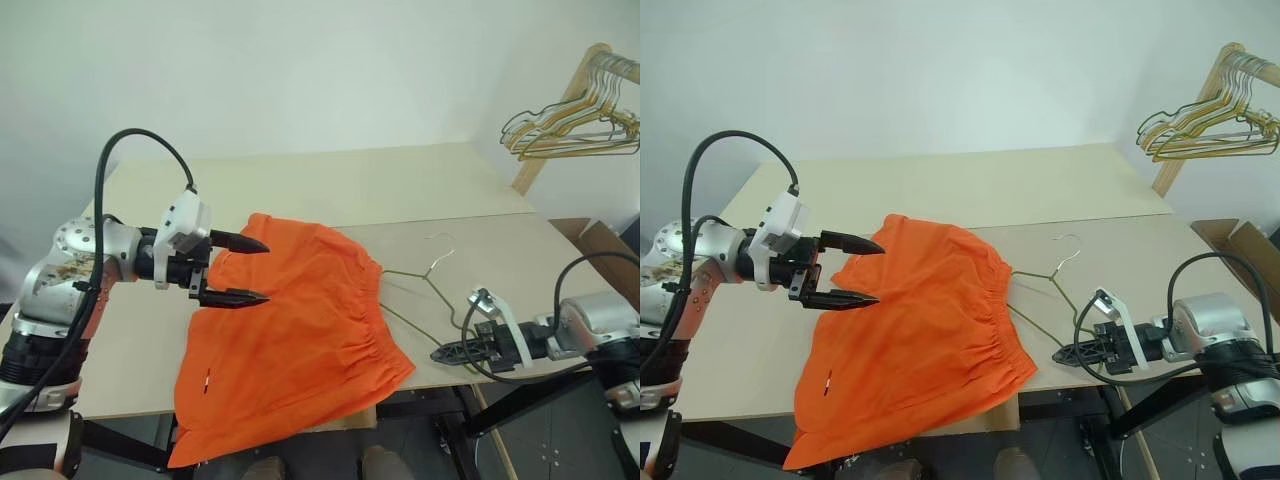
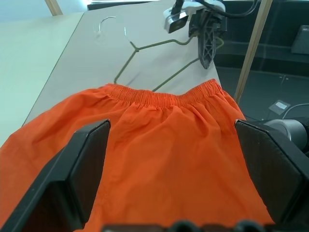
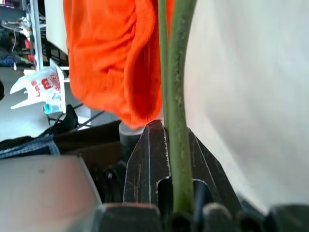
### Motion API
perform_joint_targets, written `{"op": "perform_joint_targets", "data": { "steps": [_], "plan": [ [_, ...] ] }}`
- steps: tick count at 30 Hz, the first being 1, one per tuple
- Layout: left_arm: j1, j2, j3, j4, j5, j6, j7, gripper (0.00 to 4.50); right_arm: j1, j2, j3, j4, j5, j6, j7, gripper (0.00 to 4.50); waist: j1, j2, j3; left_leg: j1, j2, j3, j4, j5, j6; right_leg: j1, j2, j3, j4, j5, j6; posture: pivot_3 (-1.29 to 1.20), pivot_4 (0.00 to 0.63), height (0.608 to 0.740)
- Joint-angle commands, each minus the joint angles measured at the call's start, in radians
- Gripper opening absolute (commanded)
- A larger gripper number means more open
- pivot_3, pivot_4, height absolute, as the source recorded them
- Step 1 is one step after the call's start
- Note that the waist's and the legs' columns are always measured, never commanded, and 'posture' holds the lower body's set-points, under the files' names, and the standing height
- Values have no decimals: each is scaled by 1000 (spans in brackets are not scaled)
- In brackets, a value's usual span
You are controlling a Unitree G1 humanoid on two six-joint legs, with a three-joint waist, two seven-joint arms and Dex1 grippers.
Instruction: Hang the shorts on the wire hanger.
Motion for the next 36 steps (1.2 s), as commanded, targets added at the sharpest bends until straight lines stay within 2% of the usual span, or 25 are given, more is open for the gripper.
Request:
{"op": "perform_joint_targets", "data": {
  "steps": [1, 6, 9, 13, 19, 23, 26, 36],
  "plan": [
    [1, 17, 17, -22, -5, -12, -1, 4463, 3, 3, -19, -31, 22, 3, 24, 0, 5, 0, 0, 0, 0, 0, 0, 0, 0, 0, 0, 0, 0, 0, 0, -106, 0, 740],
    [11, 23, 22, -29, -6, -14, 0, 4463, 37, -32, 16, -139, 69, -22, 148, 0, 7, 0, 0, 0, -2, 0, 0, 0, 0, 0, -2, 0, 0, 0, 0, -97, 0, 740],
    [10, 24, 21, -28, -5, -15, 4, 4463, 9, 17, 25, -70, 20, -27, 87, 0, 4, 0, 0, 1, -1, 0, 0, 0, 0, 1, -1, 0, 0, 0, 0, -100, 0, 740],
    [7, 21, 18, -25, -3, -18, 6, 4463, -70, 119, -34, 70, -8, 5, -9, 0, -4, 0, 0, 2, 0, 0, 0, 0, 0, 1, 1, 0, 1, 0, 0, -105, 0, 740],
    [-21, 11, 5, -3, 7, -21, 10, 4463, -112, 193, -77, 117, -9, 8, -73, 0, 0, 0, 0, 0, -1, 0, 0, 0, 0, 0, -1, 0, 0, 0, 0, -117, 0, 740],
    [-28, 12, 3, 1, 6, -19, 8, 4463, -99, 200, -168, 91, 6, 17, -129, 0, 0, 0, 0, 0, -2, 0, 0, 0, 0, 0, -1, 0, 0, 0, 0, -120, 0, 740],
    [-30, 12, 2, 8, 8, -23, 5, 4463, -53, 161, -226, 7, 39, 51, -138, 0, 1, 0, 0, 0, -2, -1, 0, 0, 0, 0, -1, 0, 1, 0, 0, -130, 0, 740],
    [-58, -14, -13, 35, 24, -38, 2, 4463, 30, 157, -277, -59, 56, 81, -207, 0, -18, 0, 0, 0, -1, 0, 0, 0, 0, 0, -1, 0, 1, 0, 0, -148, 0, 740]
  ]
}}
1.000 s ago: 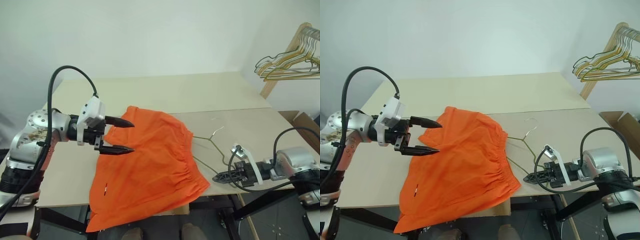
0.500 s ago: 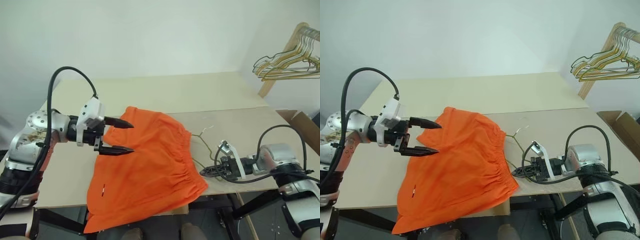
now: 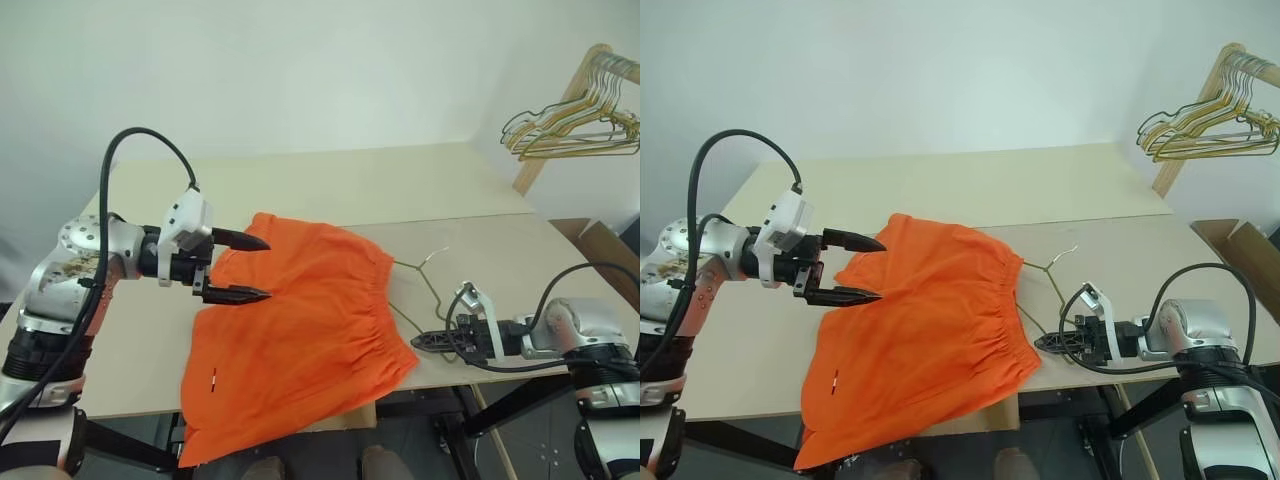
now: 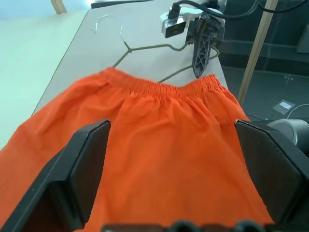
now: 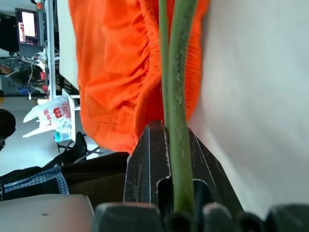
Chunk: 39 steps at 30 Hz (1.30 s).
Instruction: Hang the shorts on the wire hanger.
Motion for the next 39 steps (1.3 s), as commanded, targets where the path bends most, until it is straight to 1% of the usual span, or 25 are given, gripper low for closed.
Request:
{"op": "perform_joint_targets", "data": {
  "steps": [1, 5, 8, 14, 19, 21, 25, 28, 30, 32, 35, 39],
  "plan": [
    [-37, 0, 2, 10, 5, -22, -5, 4463, -15, 1, -58, -35, 33, 9, -14, 0, -8, 0, 0, 0, 0, 0, 0, 0, 0, 0, 0, 0, 0, 0, 0, -146, 0, 740],
    [-40, 3, 3, 15, 4, -25, -9, 4463, -15, 3, -82, -34, 38, -4, -25, 0, -16, 0, 0, 0, 0, 0, 0, 0, 0, 0, 0, 0, 0, 0, 0, -152, 0, 740],
    [-47, 1, -6, 26, 10, -33, -15, 4463, -39, 34, -97, -58, 21, -54, -72, 0, -21, 0, 0, 0, 0, 0, 0, 0, 0, 0, 0, 0, 0, 0, 0, -158, 0, 740],
    [-107, -10, -29, 84, 30, -58, -36, 4463, -99, 96, -80, -242, -1, -143, -165, 0, -38, 0, 0, 0, 0, 0, 0, 0, 0, 0, 0, 0, 0, 0, 0, -169, 0, 740],
    [-163, -11, -37, 143, 53, -86, -64, 4463, -145, 121, -13, -395, -73, -258, -236, 0, -44, 0, 0, 0, 1, -1, 0, 0, 0, -1, 0, 0, 0, 0, 0, -172, 0, 740],
    [-203, -8, -41, 188, 70, -112, -76, 4463, -170, 108, 13, -442, -96, -302, -236, 0, -43, 0, 0, -1, 0, -1, 0, 0, 0, -2, 0, 0, 1, 0, 0, -168, 0, 740],
    [-309, -6, -44, 300, 108, -162, -104, 4463, -193, 19, 120, -549, -182, -416, -194, 0, -40, 0, 0, -2, -1, -1, 0, 0, 0, -3, 0, 0, 2, 0, 0, -175, 0, 740],
    [-432, 0, -68, 434, 161, -238, -170, 4463, -232, -34, 179, -590, -212, -479, -123, 0, -43, 0, 0, -3, -1, -1, 0, 0, 0, -4, 0, 0, 0, 0, 0, -185, 0, 740],
    [-483, 13, -110, 497, 179, -305, -212, 4463, -254, -54, 218, -600, -242, -518, -92, 0, -46, 0, 0, -3, -1, -1, 0, 0, 0, -4, 0, 0, 1, 0, 0, -194, 0, 740],
    [-527, 21, -169, 552, 189, -370, -224, 4463, -274, -49, 236, -595, -253, -528, -80, 0, -56, 0, 0, -3, -1, -1, 0, 1, -1, -5, 0, 0, 2, 0, 1, -195, 0, 740],
    [-591, -6, -268, 664, 242, -492, -224, 4463, -300, -40, 257, -582, -268, -544, -57, 0, -66, 0, 0, -4, -1, -1, 0, 1, -1, -6, 0, 0, 3, 0, 1, -195, 0, 740],
    [-664, -15, -455, 781, 274, -638, -224, 4463, -327, -34, 280, -566, -289, -556, -34, 0, -70, 0, 0, -4, -1, -1, 0, 1, -1, -7, 0, 0, 4, 0, 1, -204, 0, 740]
  ]
}}
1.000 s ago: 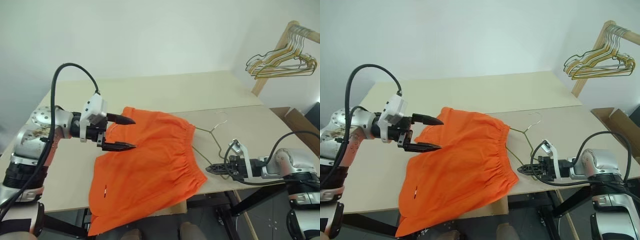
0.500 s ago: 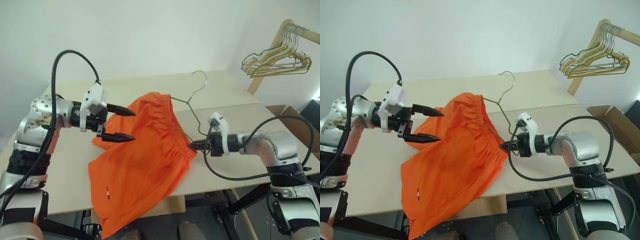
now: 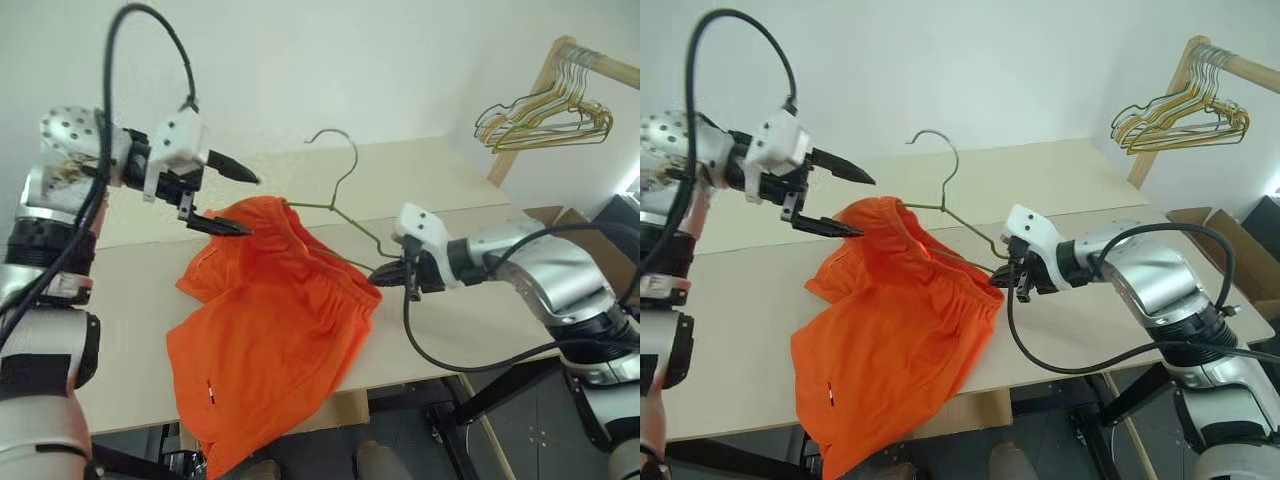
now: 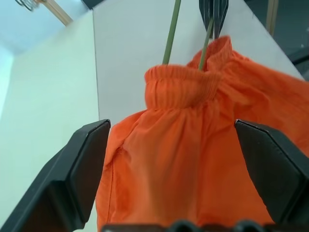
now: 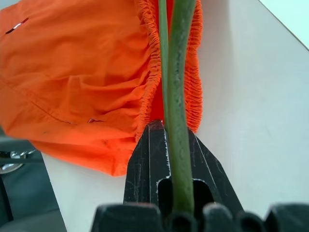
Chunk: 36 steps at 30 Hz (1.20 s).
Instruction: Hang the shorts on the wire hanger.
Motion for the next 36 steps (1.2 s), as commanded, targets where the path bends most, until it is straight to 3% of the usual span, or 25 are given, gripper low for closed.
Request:
{"op": "perform_joint_targets", "data": {
  "steps": [1, 8, 23, 26, 29, 36],
  "plan": [
    [-77, -7, -115, 89, 45, -140, -4, 4463, -45, 0, -3, -5, -21, -37, 24, 0, -1, 0, 0, -2, 0, 0, 0, 0, 0, -2, 0, 0, 0, 0, 0, -207, 0, 740],
    [-172, -130, -164, 298, 145, -261, -4, 4463, -62, 5, 8, -9, -39, -28, 43, 0, -14, 0, 0, -10, -1, 0, 3, 0, 0, -10, 0, 0, 2, 0, 0, -228, 0, 740],
    [-166, -135, -227, 318, 97, -274, -4, 67, -93, 15, -10, -5, -23, 42, 54, 0, -57, 0, 0, -10, -1, -1, 4, 0, 0, -10, -1, 0, 2, 0, 0, -248, 0, 740],
    [-168, -140, -215, 319, 82, -227, -4, 12, -68, 9, -22, -24, -41, 0, 36, 0, -58, 0, 0, -10, -1, -1, 4, 0, 0, -10, 0, 0, 2, 0, 0, -254, 0, 740],
    [-163, -125, -223, 290, 22, -143, -4, 0, -13, -26, -51, -58, -69, -27, 2, 802, -59, 0, 0, -10, -1, -1, 4, 0, 0, -10, 0, 0, 3, 0, 1, -257, 0, 740],
    [-109, -61, -240, 208, -50, -59, -4, 0, 132, -119, -278, -96, -9, 60, -67, 3192, -56, 0, 0, -12, -2, -2, 5, 0, 0, -10, -2, 0, 3, 0, 1, -270, 0, 740]
  ]
}}
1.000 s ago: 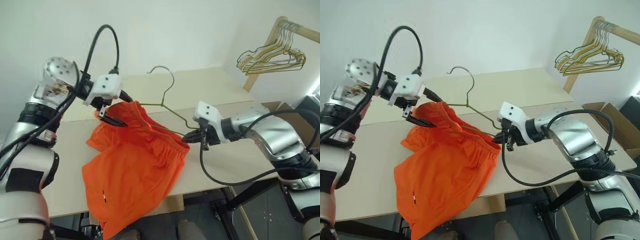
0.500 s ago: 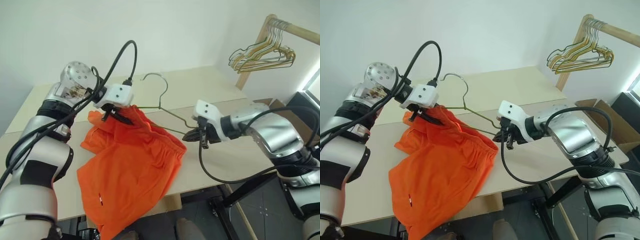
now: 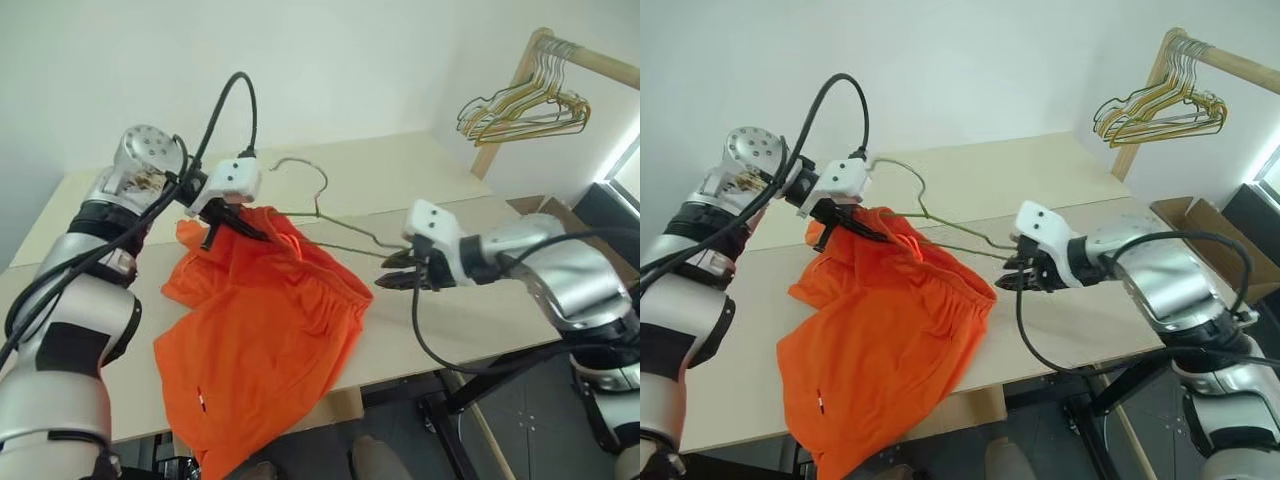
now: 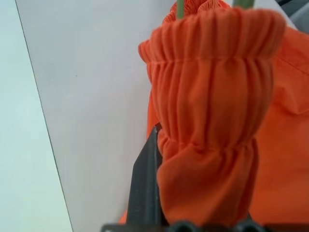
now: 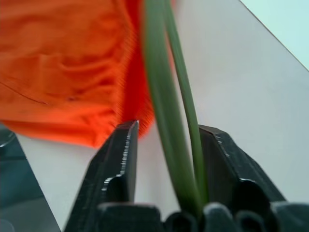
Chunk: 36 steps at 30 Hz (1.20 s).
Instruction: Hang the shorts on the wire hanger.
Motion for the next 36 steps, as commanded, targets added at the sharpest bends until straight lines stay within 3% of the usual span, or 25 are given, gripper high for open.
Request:
{"op": "perform_joint_targets", "data": {
  "steps": [1, 3, 7, 10, 13, 18, 26, 29, 36],
  "plan": [
    [13, 35, 2, -51, -45, 26, -3, 0, 44, -44, -157, -44, 51, 51, -31, 3610, 0, 0, 0, 0, 0, 0, 0, 0, 0, 0, 0, 0, 0, 0, 0, -274, 0, 740],
    [23, 42, 5, -64, -56, 46, -3, 0, 85, -66, -217, -59, 73, 69, -41, 4398, 0, 0, 0, 1, 0, 0, 0, 0, 0, 0, 0, 0, 1, 0, 0, -273, 0, 740],
    [31, 41, 16, -63, -58, 63, -3, 0, 215, -82, -388, -98, 157, 100, -34, 4487, 0, 0, 0, 0, 0, 0, 0, 0, 0, 0, 0, 0, 0, 0, 0, -273, 0, 740],
    [31, 39, 19, -64, -63, 73, -3, 0, 348, -64, -445, -185, 236, 110, -9, 4487, 1, 0, 0, 1, 0, 0, 0, 0, 0, 1, 0, 0, 0, 0, 0, -273, 0, 740],
    [28, 37, 21, -66, -72, 86, -3, 0, 427, 36, -421, -265, 297, 125, -80, 4487, -5, 0, 0, 1, 2, 0, 0, 0, 0, 2, 2, 0, 0, 0, 0, -276, 0, 740],
    [24, 34, 23, -69, -78, 97, -3, 0, 428, 340, -275, -232, 252, 80, -309, 4487, -18, 0, -1, 3, 3, 0, 0, 0, 0, 2, 2, 1, 2, 0, 0, -278, 0, 740],
    [19, 42, 22, -80, -81, 99, -3, 0, 354, 474, -139, -93, 235, 62, -357, 4487, -21, 0, -1, 3, 0, 0, 0, 0, 0, 2, 1, 1, 2, 0, 0, -260, 0, 740],
    [19, 48, 24, -89, -84, 106, -3, 0, 334, 486, -113, -54, 240, 56, -338, 3967, -23, 0, -1, 2, 1, -1, 0, 0, 0, 1, 2, 1, 2, 0, 0, -254, 0, 740],
    [36, 64, 30, -103, -87, 117, -3, 0, 340, 467, -140, -20, 251, 60, -325, 1718, -22, 0, -1, 3, 1, -1, 0, 0, 0, 1, 2, 1, 3, 0, 0, -247, 0, 740]
  ]
}}
